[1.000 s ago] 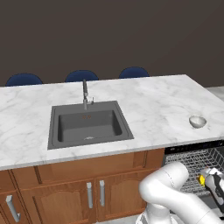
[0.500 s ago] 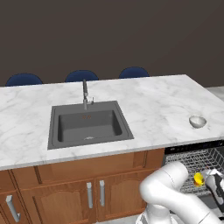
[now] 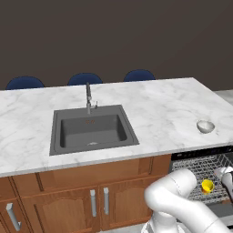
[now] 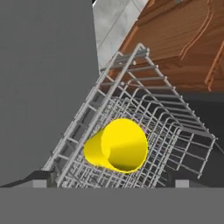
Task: Pick up the cup and bowl from the counter, place them in the dishwasher, and close the dishwasher door.
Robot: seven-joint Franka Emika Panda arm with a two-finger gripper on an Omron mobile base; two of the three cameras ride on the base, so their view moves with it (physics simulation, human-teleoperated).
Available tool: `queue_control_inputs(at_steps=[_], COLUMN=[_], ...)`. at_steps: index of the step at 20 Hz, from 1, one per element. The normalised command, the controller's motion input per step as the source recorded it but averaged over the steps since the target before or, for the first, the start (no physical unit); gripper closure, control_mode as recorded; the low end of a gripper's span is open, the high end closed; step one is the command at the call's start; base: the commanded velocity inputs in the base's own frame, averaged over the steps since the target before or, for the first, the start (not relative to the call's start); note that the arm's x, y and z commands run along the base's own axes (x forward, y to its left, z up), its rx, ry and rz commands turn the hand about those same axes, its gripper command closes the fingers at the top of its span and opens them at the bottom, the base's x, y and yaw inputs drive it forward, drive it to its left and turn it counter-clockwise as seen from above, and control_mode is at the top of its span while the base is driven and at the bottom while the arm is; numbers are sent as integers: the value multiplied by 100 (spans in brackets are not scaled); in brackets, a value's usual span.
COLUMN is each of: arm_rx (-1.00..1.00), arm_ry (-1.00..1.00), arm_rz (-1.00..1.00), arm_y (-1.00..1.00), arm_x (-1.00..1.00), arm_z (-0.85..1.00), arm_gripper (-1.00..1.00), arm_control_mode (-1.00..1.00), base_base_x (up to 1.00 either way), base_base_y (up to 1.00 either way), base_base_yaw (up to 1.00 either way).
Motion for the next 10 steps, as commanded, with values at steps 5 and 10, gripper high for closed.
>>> queue_control_inputs(at_steps=[5, 10], arm_rx=[-2, -1], arm_ry=[0, 0], arm_rz=[4, 4], arm_y=[0, 0], arm_x=[-11, -37], arm_z=[46, 28], arm_gripper=[-100, -100], arm_control_mode=[-100, -100], base_base_x=[0, 0], base_base_y=[0, 0], base_base_yaw=[0, 0])
